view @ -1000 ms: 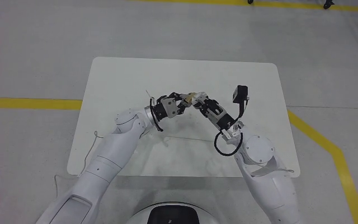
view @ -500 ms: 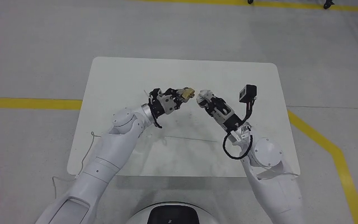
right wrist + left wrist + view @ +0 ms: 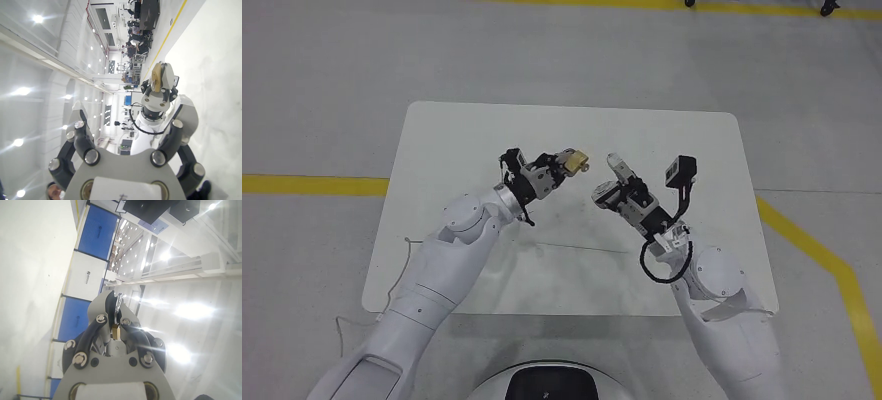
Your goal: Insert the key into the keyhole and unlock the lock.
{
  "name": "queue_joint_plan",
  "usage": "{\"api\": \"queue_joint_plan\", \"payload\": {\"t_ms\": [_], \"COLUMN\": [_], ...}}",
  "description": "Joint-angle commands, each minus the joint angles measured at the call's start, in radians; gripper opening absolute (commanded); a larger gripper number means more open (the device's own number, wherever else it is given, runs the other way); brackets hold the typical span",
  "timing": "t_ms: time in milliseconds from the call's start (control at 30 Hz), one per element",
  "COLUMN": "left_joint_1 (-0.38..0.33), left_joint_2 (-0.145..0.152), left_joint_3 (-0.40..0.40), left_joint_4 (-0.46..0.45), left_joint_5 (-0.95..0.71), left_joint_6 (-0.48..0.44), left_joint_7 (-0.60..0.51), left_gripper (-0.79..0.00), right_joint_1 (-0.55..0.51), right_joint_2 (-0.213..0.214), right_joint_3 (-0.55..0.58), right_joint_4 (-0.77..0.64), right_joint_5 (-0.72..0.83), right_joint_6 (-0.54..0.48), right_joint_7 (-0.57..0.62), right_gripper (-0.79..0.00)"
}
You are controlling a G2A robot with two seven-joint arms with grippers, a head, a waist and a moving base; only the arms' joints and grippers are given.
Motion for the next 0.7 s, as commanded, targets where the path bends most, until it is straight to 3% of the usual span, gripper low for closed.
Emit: {"api": "queue_joint_plan", "payload": {"t_ms": [0, 33, 133, 333, 667], "left_joint_1": [0.015, 0.023, 0.041, 0.041, 0.038], "left_joint_2": [0.001, 0.002, 0.001, -0.001, -0.003], "left_joint_3": [-0.004, -0.005, -0.009, -0.004, -0.009], "left_joint_4": [-0.015, -0.023, -0.040, -0.044, -0.040], "left_joint_5": [0.053, 0.064, 0.064, 0.057, 0.059], "left_joint_6": [-0.071, -0.095, -0.129, -0.110, -0.112], "left_joint_7": [0.042, 0.051, 0.048, 0.027, 0.008], "left_gripper": [-0.785, -0.785, -0.785, -0.785, -0.785], "right_joint_1": [-0.004, -0.008, -0.005, 0.043, 0.080], "right_joint_2": [-0.002, -0.002, -0.003, -0.012, -0.020], "right_joint_3": [0.026, 0.031, 0.035, -0.022, -0.052], "right_joint_4": [0.005, 0.008, 0.031, 0.078, 0.107], "right_joint_5": [0.116, 0.148, 0.186, 0.222, 0.221], "right_joint_6": [0.009, 0.022, 0.059, 0.135, 0.148], "right_joint_7": [0.008, 0.015, 0.020, -0.012, -0.031], "right_gripper": [-0.320, -0.422, -0.480, -0.483, -0.502]}}
